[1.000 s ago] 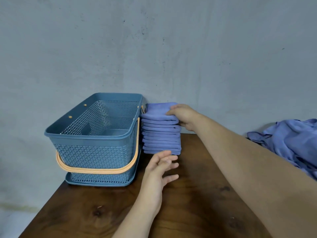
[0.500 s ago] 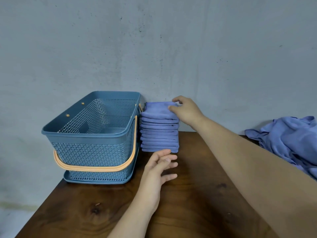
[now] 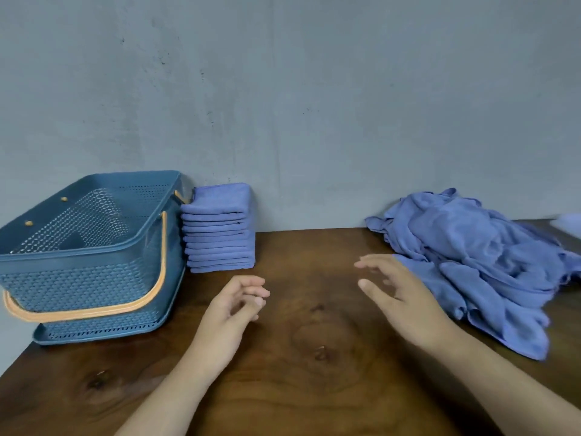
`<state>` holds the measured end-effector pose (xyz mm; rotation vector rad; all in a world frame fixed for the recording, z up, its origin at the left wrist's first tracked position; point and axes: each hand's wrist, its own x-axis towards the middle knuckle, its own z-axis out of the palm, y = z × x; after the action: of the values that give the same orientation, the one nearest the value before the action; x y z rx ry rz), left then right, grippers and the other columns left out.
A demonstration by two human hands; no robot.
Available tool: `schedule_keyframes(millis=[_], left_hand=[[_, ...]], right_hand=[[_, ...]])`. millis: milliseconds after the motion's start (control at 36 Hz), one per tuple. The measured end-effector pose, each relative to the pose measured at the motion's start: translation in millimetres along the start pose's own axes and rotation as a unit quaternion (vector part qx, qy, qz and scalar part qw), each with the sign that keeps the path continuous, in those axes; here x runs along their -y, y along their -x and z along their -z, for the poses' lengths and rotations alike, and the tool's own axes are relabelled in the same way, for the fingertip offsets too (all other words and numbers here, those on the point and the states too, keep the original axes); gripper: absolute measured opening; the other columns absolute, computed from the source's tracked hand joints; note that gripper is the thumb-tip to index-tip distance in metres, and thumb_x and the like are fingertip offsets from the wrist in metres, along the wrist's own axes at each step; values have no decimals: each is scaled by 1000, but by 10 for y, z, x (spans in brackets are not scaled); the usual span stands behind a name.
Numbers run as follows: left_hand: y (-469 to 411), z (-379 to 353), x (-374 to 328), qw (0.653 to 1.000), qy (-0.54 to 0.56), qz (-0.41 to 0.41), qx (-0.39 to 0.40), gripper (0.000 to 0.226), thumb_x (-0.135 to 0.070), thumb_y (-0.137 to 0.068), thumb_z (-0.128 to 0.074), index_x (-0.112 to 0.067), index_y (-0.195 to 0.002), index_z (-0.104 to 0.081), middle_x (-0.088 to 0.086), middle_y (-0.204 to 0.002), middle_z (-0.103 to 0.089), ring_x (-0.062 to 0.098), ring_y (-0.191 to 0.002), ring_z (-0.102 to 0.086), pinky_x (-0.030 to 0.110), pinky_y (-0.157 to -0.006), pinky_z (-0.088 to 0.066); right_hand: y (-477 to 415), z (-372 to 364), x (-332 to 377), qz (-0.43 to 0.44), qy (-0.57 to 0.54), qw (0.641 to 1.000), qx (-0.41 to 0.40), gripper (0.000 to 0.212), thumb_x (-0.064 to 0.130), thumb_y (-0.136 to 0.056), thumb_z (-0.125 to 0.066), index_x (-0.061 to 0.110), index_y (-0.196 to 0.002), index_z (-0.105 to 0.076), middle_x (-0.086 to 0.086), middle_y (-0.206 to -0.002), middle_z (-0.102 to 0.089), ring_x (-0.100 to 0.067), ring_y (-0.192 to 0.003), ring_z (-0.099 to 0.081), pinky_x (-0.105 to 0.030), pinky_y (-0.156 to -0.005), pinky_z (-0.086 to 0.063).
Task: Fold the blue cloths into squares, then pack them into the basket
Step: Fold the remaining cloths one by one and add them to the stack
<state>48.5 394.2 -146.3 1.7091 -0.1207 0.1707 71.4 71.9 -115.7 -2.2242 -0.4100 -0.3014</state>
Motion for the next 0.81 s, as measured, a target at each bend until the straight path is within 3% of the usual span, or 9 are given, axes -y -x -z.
schedule_keyframes(millis=[139, 250, 417, 583, 694, 750, 806], left_hand=[[144, -380, -46, 997, -73, -19, 25, 25, -27, -97, -71, -37, -120, -70, -1, -115, -75, 18, -107, -69, 48, -103, -54], [196, -704, -163, 990, -130, -28, 55, 29, -18, -101, -69, -41, -119, -69, -6, -116, -74, 16, -111, -69, 35, -100, -53], [69, -1419, -307, 982, -157, -40, 97, 26, -12, -100, -69, -32, -116, -73, -11, -112, -74, 10, -106, -69, 26, -93, -53], [-298, -2304, -403, 969, -177, -70, 159, 23, -18, -102, -68, -35, -117, -70, -19, -110, -70, 8, -107, -68, 23, -92, -53], [-666, -2846, -541, 951, -224, -127, 169, 22, -28, -103, -66, -38, -122, -65, -23, -116, -67, -3, -111, -62, 14, -86, -48], [-956, -3078, -599, 944, -252, -145, 155, 27, -33, -102, -65, -38, -129, -61, -25, -124, -61, -10, -115, -57, 13, -91, -48], [-1292, -3312, -666, 936, -292, -158, 121, 47, -47, -99, -63, -30, -142, -56, -16, -140, -57, -2, -127, -53, 24, -103, -48]], right_hand=[[341, 365, -415, 13, 53, 993, -101, 24, 31, -104, -64, 42, -125, -63, 25, -139, -55, -2, -136, -48, -20, -109, -36], [361, 517, -556, -5, 68, 988, -140, 22, 31, -105, -60, 41, -125, -61, 33, -133, -51, 10, -130, -42, -11, -103, -33], [302, 751, -760, -23, 85, 973, -212, 26, 27, -104, -57, 31, -128, -63, 19, -130, -55, -5, -124, -48, -31, -105, -42], [294, 923, -986, -54, 116, 950, -284, 24, 22, -102, -60, 28, -125, -65, 13, -126, -60, -13, -119, -52, -35, -100, -47], [258, 1015, -1140, -99, 153, 930, -319, 27, 21, -102, -60, 29, -127, -64, 12, -130, -61, -16, -125, -53, -41, -99, -49], [228, 1011, -1158, -116, 157, 923, -331, 28, 22, -101, -60, 29, -127, -64, 11, -130, -62, -18, -125, -53, -43, -100, -50], [210, 978, -1161, -116, 167, 918, -339, 27, 21, -99, -60, 28, -125, -65, 10, -128, -63, -17, -124, -54, -42, -100, -49]])
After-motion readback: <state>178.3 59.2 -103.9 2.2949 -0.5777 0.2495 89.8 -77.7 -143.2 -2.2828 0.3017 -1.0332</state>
